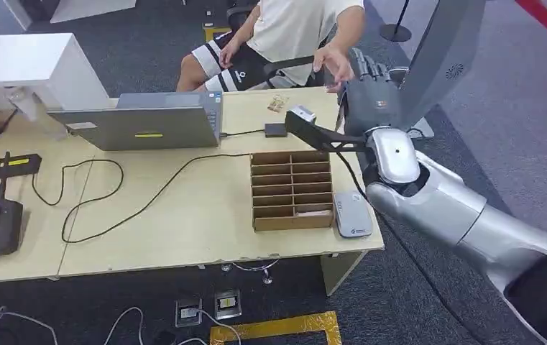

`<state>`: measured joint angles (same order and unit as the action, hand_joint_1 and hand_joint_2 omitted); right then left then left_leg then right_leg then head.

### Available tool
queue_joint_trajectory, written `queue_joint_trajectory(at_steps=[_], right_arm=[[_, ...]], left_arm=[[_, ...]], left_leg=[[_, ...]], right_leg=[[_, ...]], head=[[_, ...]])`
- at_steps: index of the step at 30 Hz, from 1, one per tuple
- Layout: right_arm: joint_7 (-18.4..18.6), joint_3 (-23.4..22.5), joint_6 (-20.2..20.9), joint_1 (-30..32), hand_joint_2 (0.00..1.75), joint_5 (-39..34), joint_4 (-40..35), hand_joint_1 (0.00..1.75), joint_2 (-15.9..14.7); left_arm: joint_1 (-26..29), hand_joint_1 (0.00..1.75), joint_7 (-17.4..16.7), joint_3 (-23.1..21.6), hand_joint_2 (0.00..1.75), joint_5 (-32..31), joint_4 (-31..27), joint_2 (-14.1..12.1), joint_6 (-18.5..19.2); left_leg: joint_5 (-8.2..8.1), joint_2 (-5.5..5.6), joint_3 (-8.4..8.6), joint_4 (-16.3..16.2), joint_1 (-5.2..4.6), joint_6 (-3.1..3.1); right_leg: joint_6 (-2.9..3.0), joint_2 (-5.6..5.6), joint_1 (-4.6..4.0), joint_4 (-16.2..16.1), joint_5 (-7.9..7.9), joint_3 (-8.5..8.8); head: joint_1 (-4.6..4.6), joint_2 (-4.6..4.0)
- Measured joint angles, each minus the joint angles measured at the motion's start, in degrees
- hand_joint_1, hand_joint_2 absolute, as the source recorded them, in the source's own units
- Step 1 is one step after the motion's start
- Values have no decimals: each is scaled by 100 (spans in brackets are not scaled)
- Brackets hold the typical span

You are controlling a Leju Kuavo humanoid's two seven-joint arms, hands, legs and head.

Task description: Pass the card to the sensor for recognition and then transmit it.

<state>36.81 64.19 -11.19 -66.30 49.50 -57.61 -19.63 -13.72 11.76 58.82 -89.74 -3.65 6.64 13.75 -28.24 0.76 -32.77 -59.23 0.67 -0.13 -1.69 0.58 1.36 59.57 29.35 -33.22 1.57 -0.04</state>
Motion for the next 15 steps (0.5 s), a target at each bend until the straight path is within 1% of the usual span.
queue_joint_trajectory(at_steps=[6, 15], right_arm=[[7, 227, -9, -326, 175, 201, 70, 175, 245], [2, 481, -247, -489, 175, 151, 709, 175, 735]], left_arm=[[-23, 0, 0, -42, 0, 0, 0, 0, 0], [-17, 0, 0, -27, 0, 0, 0, -4, 0]], left_leg=[[0, 0, -1, 0, 1, 0], [0, 1, -1, 0, 0, 0]], right_leg=[[0, -2, -1, 0, 0, 1], [0, -2, 0, 0, 0, 1]], head=[[0, 0], [0, 0]])
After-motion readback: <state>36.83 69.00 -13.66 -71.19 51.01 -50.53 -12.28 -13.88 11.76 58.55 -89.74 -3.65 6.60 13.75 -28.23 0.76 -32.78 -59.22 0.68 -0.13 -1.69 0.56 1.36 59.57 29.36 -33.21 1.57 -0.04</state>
